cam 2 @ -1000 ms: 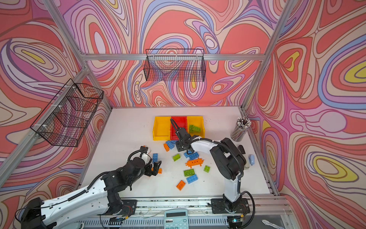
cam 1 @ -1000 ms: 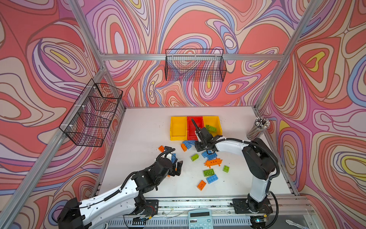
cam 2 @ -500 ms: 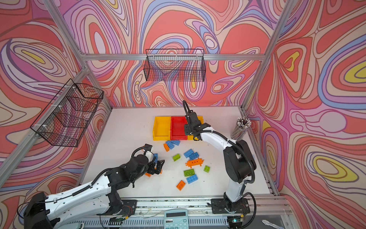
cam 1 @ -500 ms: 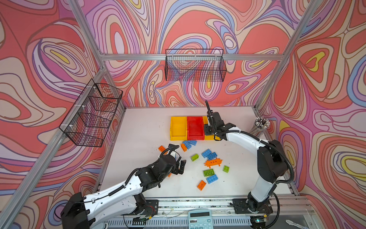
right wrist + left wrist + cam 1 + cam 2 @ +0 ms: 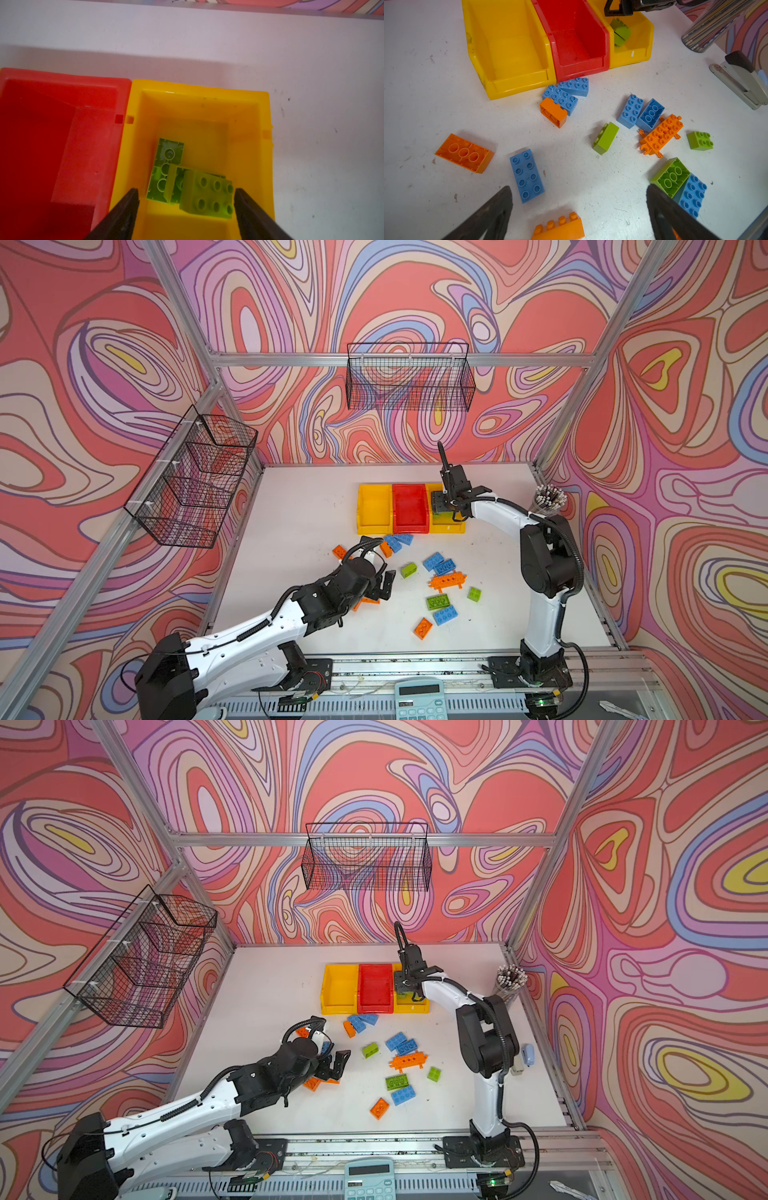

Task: Sort the legos into containers by color
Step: Place the lego in the container, then pick up the lego from the bottom-right of the table.

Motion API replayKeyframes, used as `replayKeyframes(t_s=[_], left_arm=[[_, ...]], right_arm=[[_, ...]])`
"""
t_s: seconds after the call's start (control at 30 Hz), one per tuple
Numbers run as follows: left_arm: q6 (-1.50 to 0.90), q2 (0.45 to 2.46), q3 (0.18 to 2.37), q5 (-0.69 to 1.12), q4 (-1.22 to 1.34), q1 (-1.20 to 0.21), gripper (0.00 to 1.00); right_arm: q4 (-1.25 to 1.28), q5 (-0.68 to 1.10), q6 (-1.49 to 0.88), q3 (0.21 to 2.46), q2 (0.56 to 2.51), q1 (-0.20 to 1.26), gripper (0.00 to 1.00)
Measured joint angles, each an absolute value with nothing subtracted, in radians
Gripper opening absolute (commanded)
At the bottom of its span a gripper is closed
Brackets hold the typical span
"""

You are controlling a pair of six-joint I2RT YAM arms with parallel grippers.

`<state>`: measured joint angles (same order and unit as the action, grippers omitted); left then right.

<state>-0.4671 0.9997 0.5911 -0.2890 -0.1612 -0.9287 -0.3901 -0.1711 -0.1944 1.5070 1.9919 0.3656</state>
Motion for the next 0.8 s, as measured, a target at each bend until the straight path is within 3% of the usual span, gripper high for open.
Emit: replayKeyframes(t_s=[0.3,0.8], left_arm=[[-0.455,1.031,0.598,-0.273,-0.131,-0.929,1.00],[-0.456,1.155,0.566,-0.106,0.076,-0.929,1.00]], right_arm=[[-0.415,-0.181,-0.229,1.401,1.845,0.366,0.70],[-0.556,-0.252,-0.451,0.797,1.253,0.367,0.67]])
